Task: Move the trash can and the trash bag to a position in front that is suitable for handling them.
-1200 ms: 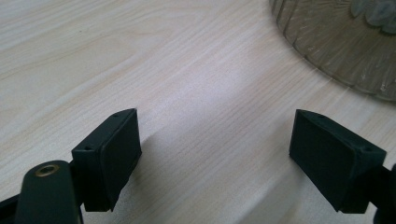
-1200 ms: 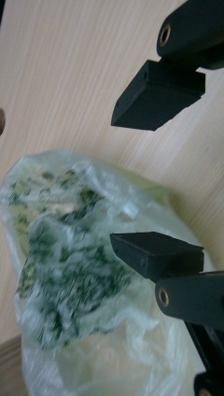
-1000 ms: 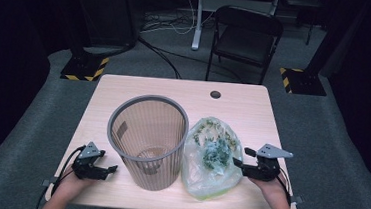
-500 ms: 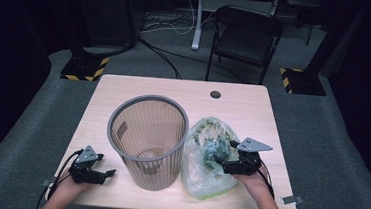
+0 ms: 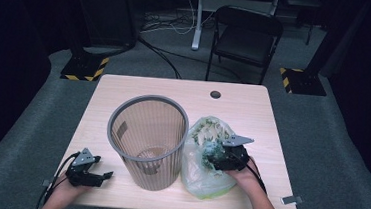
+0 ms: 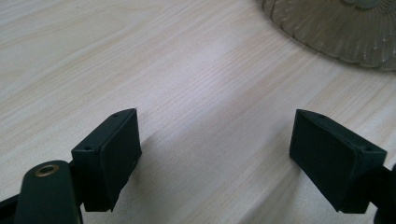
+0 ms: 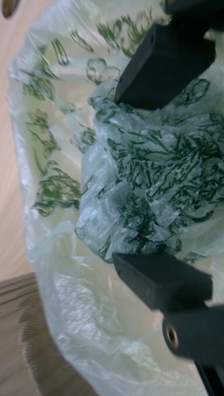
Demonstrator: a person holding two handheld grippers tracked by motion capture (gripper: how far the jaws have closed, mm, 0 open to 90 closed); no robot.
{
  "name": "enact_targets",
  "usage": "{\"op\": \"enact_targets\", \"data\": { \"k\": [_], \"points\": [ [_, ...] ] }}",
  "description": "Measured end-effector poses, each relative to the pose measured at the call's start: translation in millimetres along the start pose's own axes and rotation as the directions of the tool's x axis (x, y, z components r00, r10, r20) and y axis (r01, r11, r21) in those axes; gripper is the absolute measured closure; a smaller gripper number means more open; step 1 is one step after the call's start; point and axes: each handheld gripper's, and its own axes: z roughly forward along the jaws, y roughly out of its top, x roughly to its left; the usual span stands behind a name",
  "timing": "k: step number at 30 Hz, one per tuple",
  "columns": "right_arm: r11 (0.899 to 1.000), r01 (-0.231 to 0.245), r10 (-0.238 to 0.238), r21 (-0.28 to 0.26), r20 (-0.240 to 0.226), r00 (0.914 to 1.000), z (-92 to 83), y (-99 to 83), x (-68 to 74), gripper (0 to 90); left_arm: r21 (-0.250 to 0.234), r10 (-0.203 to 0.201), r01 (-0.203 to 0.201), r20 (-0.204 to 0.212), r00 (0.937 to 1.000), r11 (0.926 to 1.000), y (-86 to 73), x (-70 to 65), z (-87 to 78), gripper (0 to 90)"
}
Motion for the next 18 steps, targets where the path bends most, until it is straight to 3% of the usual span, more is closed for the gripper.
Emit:
{"op": "enact_targets", "data": {
  "k": [11,18],
  "points": [
    [0.994,0.024,-0.023,0.105,-0.007,0.9997,12.5,-10.5,-6.6,34.2,0.004,-0.001,0.001,0.001,1.0,1.0,1.2,1.3,0.7,16.3],
    [0.993,0.017,-0.018,0.12,0.008,0.9998,2.2,-20.5,-10.7,38.4,0.034,-0.006,0.006,0.004,1.0,0.9994,8.0,-0.2,2.4,20.3]
  ]
}}
